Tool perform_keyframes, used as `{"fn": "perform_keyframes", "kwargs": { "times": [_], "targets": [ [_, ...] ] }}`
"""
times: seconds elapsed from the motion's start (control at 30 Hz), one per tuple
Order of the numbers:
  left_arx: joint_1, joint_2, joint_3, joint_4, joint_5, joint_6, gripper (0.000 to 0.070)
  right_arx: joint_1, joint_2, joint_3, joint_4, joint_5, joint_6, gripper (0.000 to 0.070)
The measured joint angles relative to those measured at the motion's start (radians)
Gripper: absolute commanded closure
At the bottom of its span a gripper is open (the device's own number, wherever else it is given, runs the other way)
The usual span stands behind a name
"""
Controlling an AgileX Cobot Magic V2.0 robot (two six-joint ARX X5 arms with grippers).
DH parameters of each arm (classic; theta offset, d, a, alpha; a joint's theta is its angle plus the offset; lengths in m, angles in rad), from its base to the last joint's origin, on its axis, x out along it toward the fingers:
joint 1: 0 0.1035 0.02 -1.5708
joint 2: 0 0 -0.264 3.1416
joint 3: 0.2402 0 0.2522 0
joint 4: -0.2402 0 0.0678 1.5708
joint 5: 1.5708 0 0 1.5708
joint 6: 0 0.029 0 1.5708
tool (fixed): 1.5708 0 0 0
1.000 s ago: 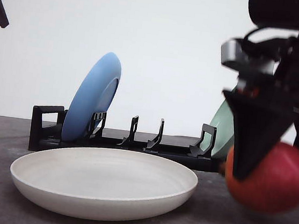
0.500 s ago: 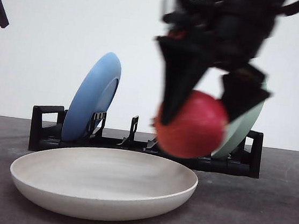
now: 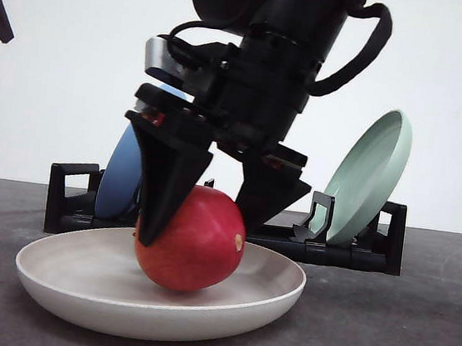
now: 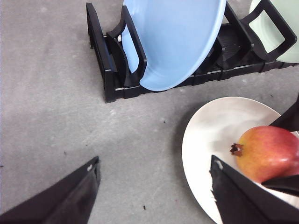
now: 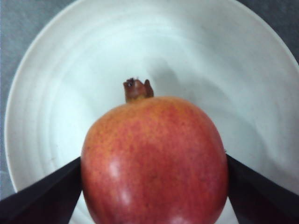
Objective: Place pomegranate in white plate
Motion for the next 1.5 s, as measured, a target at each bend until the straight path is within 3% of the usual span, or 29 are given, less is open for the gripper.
{"fn": "perform_keyframes", "kwargs": {
  "times": [0.27,0.47,0.63,0.87,1.17,1.5],
  "targets": [
    [0.0,0.0,0.0,0.0,0.0,0.0,0.0268,0.005,0.006,0.004,0.003,0.0,0.0,0.0025],
    [0.0,0.0,0.0,0.0,0.0,0.0,0.0269,0.005,-0.003,0.005,0.01,-0.015,0.0,0.0024],
    [0.0,0.0,0.0,0.0,0.0,0.0,0.0269,0.005,-0.138,-0.08,0.181,-0.007,0.0,0.0027],
    [0.0,0.0,0.0,0.0,0.0,0.0,0.0269,-0.02,-0.405,-0.341,0.437,0.03,0.001,0.0028],
    [0.0,0.0,0.0,0.0,0.0,0.0,0.0269,-0.199,-0.69,-0.563,0.447,0.017,0.032,0.0029],
    [0.0,0.0,0.0,0.0,0.0,0.0,0.0268,-0.469,-0.809,-0.625,0.347,-0.016,0.032,0.0031]
  ]
}}
